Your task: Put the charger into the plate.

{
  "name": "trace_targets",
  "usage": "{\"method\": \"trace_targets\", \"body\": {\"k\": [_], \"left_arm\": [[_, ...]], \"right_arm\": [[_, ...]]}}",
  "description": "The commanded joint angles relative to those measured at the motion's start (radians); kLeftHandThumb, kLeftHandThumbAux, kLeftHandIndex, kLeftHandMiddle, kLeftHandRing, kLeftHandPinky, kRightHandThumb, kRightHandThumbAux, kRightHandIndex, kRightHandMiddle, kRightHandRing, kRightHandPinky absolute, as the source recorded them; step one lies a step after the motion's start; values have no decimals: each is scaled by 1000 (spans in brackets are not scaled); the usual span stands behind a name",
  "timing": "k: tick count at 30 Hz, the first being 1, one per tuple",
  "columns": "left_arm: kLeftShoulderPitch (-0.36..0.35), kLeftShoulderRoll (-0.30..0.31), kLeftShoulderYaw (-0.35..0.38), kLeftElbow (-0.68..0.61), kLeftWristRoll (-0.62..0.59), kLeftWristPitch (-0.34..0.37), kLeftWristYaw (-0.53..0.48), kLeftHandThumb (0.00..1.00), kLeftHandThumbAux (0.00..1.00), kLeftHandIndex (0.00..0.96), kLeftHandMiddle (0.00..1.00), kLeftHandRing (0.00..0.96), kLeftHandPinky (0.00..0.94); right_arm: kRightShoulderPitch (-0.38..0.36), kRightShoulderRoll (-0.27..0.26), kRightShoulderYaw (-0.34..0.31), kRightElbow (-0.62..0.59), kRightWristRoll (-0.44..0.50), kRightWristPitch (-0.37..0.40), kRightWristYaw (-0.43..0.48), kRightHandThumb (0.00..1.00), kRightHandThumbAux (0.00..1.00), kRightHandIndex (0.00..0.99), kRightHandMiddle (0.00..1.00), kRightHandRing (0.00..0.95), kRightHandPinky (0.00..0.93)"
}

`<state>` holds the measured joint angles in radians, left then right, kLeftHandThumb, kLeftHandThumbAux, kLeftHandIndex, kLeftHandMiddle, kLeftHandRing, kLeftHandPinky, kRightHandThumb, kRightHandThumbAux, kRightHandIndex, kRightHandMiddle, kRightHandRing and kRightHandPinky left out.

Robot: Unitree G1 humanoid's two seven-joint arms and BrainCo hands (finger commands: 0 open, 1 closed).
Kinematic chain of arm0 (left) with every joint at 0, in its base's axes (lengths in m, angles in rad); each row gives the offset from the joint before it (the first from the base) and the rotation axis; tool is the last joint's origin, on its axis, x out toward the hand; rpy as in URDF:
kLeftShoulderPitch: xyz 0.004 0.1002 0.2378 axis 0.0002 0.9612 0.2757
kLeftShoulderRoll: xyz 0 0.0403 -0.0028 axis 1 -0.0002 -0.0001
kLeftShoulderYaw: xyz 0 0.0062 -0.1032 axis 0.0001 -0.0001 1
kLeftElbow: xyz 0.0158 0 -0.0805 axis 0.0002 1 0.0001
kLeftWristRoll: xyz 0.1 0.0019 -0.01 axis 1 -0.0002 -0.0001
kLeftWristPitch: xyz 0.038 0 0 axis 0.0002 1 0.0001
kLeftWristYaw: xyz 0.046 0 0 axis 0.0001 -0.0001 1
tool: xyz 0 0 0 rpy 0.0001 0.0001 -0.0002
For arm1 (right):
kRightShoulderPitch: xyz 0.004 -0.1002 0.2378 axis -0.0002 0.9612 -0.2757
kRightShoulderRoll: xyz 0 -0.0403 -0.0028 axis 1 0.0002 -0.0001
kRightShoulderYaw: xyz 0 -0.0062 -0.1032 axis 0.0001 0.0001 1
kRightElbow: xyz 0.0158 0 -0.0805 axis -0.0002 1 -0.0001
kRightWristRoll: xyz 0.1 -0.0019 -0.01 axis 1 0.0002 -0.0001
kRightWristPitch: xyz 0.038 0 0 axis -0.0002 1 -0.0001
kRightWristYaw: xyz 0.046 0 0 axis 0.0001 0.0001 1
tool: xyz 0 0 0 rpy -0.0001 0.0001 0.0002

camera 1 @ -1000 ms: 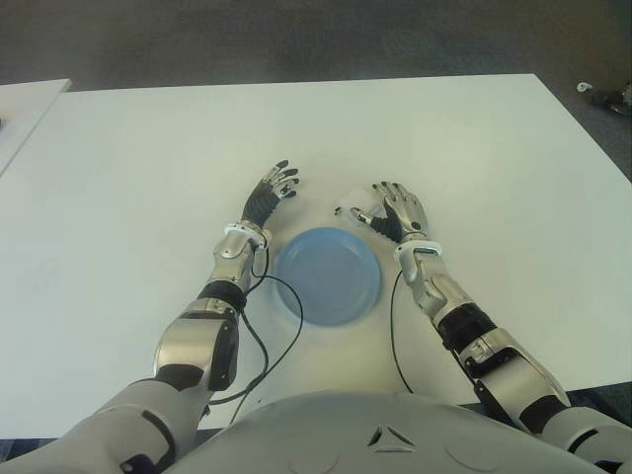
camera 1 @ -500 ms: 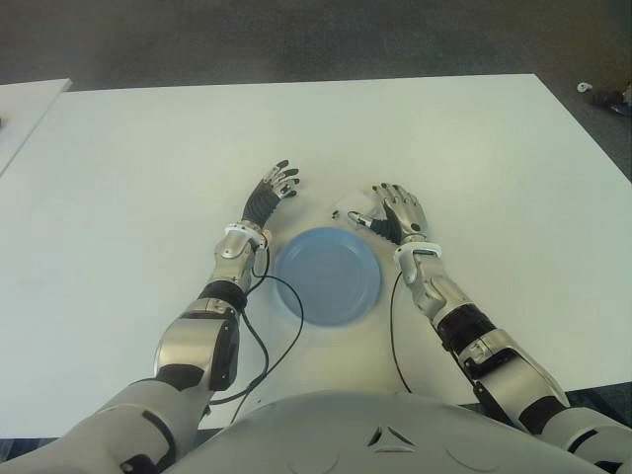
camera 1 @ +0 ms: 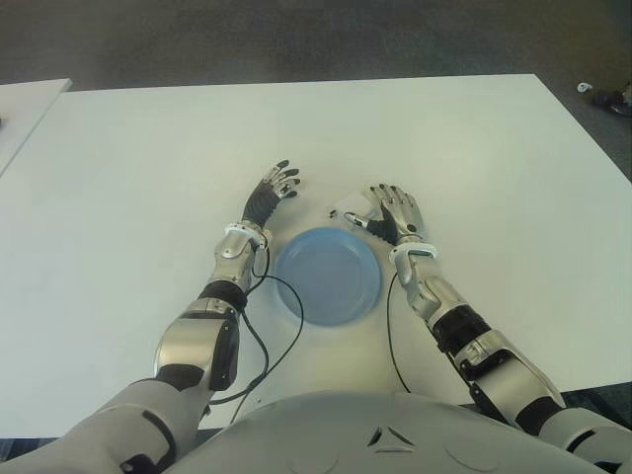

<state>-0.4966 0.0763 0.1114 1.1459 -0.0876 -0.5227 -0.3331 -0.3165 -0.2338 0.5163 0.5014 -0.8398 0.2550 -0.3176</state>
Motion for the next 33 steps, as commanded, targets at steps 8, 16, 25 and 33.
{"method": "trace_targets", "body": {"k": [8,16,25,33], "left_arm": [[33,-13,-10,32,17,55,10,0,490,42,182,207,243],[32,-15,-10,33,17,57,12,0,493,45,190,213,247],[34,-14,-14,32,20,55,12,0,482,45,193,215,243],[34,-9,-18,32,23,54,12,0,478,39,185,208,240]], "right_arm": [[32,18,15,51,9,0,5,330,86,0,0,0,0],[25,21,17,66,5,3,-3,338,87,0,0,0,0],[31,-1,13,57,3,6,7,338,95,0,0,0,0],[23,-7,14,84,3,4,2,336,96,0,0,0,0]]}}
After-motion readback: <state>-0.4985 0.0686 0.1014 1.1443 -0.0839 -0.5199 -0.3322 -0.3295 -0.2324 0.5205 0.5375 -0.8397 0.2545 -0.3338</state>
